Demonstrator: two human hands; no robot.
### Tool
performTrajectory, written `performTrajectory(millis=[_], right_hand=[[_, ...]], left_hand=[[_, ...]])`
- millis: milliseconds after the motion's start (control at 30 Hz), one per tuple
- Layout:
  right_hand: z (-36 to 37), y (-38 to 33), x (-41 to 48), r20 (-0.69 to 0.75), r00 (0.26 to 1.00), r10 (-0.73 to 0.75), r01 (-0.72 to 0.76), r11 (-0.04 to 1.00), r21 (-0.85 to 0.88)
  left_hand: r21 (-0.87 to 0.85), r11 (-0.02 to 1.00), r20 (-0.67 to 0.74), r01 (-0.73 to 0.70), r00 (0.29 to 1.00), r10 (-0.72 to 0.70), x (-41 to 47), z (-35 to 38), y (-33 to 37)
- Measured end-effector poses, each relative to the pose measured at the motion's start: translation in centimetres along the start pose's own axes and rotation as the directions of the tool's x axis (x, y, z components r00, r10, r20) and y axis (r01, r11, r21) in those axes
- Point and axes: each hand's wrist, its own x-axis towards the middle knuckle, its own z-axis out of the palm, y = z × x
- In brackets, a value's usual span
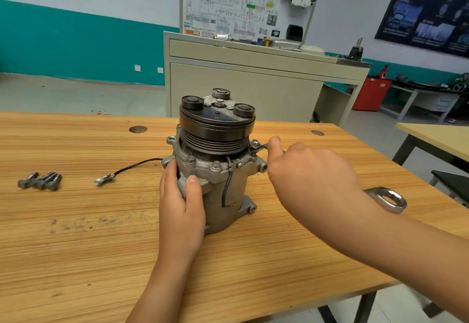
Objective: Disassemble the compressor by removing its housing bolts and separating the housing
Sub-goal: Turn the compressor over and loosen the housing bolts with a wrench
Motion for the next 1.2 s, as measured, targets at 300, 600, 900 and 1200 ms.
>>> performTrajectory(millis=[300, 600, 900, 1200], right_hand=[[-0.6, 0.2, 0.4, -0.015, 1.000, -0.005, 0.005, 1.000, 0.004], [0.5, 1.4, 1.3, -0.073, 0.997, 0.002, -0.002, 1.000, 0.006], [1.3, 2.1, 0.2, -0.091, 0.996, 0.023, -0.023, 1.000, 0.003], [1.2, 0.8, 0.5, -0.017, 0.999, -0.046, 0.045, 0.997, -0.061]], left_hand=[[-0.023, 0.999, -0.017, 0.036, 0.999, -0.037, 0.0, 0.2, 0.0], [-0.004, 1.000, 0.024, 0.006, 1.000, -0.006, 0.1, -0.2, 0.0], [-0.018, 1.000, 0.040, -0.005, 0.999, 0.006, 0.1, -0.2, -0.1], [-0.023, 1.000, 0.039, -0.022, 0.999, 0.023, 0.1, -0.2, -0.1]])
